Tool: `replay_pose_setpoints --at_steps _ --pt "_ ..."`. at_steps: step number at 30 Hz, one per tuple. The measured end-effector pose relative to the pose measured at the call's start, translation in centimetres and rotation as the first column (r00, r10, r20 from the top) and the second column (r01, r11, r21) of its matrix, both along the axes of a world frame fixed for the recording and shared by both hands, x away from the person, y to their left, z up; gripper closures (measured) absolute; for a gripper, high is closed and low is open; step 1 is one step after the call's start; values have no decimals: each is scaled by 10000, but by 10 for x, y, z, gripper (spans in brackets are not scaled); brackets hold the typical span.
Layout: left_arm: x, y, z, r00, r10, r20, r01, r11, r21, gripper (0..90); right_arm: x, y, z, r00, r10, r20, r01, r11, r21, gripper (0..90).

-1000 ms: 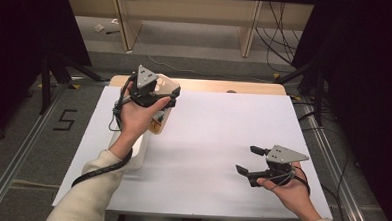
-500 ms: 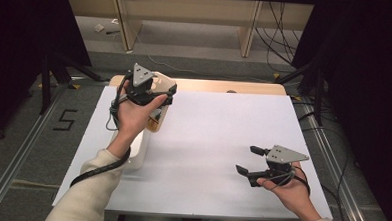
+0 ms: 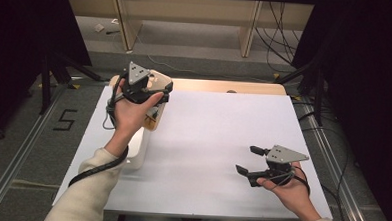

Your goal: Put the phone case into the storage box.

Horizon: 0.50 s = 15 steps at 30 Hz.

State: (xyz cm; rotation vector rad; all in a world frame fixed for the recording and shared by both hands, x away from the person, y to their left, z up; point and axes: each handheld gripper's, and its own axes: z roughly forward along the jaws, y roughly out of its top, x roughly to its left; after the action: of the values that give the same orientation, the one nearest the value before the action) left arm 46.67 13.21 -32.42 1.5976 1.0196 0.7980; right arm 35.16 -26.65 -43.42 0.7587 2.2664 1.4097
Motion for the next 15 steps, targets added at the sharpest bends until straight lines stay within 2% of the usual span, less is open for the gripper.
replay_pose_setpoints --at_steps 7,15 --pt "1 2 0 9999 130 -24 -130 9999 89 109 0 0 0 10000 16 -16 -16 10000 -11 176" --pt "2 7 0 9997 263 -9 -263 9997 -10 109 0 0 0 10000 17 -20 -17 10000 -8 176"
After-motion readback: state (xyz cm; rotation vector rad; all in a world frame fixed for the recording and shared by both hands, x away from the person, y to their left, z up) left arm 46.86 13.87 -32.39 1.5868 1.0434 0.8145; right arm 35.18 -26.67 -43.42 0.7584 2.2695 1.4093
